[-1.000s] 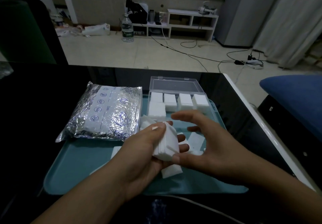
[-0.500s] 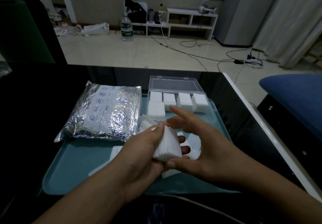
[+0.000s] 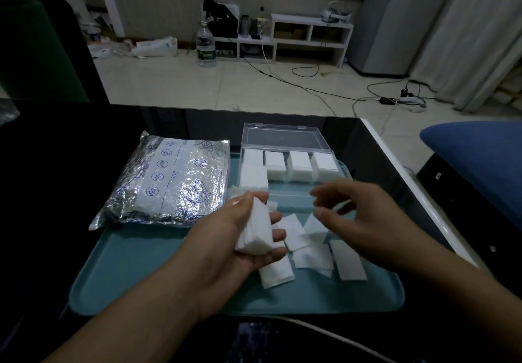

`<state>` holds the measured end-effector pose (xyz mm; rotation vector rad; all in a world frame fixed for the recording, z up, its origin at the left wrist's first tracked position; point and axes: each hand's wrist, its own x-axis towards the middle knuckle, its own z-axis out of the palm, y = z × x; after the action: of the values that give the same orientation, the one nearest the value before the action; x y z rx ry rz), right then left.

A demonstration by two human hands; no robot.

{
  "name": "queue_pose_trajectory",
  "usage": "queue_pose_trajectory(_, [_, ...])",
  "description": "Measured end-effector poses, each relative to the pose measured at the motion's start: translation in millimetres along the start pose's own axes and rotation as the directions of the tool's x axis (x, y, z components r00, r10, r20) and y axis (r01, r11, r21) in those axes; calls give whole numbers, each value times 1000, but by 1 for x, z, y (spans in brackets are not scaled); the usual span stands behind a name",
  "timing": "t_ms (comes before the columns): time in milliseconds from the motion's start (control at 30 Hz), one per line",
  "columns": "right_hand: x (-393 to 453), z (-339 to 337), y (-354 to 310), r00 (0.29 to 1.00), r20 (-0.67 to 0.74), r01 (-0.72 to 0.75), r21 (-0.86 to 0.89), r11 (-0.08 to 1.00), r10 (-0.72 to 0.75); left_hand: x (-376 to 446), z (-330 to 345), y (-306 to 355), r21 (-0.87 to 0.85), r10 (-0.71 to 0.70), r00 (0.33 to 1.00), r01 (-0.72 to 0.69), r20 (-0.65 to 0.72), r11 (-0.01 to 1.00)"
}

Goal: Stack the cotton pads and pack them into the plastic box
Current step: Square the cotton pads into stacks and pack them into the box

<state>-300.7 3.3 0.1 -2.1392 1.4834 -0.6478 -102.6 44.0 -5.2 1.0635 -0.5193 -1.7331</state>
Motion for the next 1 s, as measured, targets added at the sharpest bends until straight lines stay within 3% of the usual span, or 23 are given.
queue_pose_trajectory(100, [0, 18, 11, 990, 133, -20, -262, 965, 57, 1, -1, 3, -25, -11, 998, 9, -63, 1000])
queue_pose_trajectory(233, [8, 46, 7, 977, 214, 79, -422, 903, 15, -1, 1, 3, -74, -51, 996, 46, -67, 996])
queue_pose_trajectory(467, [20, 46, -4, 944, 301, -42, -288, 957, 132, -1, -3, 5, -74, -54, 995, 48, -87, 996])
queue_pose_trajectory(700, [21, 39, 3, 954, 233, -125, -256, 958, 187, -2, -2, 4, -71, -41, 995, 35, -88, 997])
queue_pose_trajectory(867, [19, 39, 5, 966, 216, -87, -253, 963, 144, -2, -2, 4, -75, -37, 995, 30, -94, 997])
queue_pose_trajectory(1000, [21, 28, 6, 983, 181, 31, -284, 958, 22, -1, -3, 5, -73, -25, 995, 18, -96, 997])
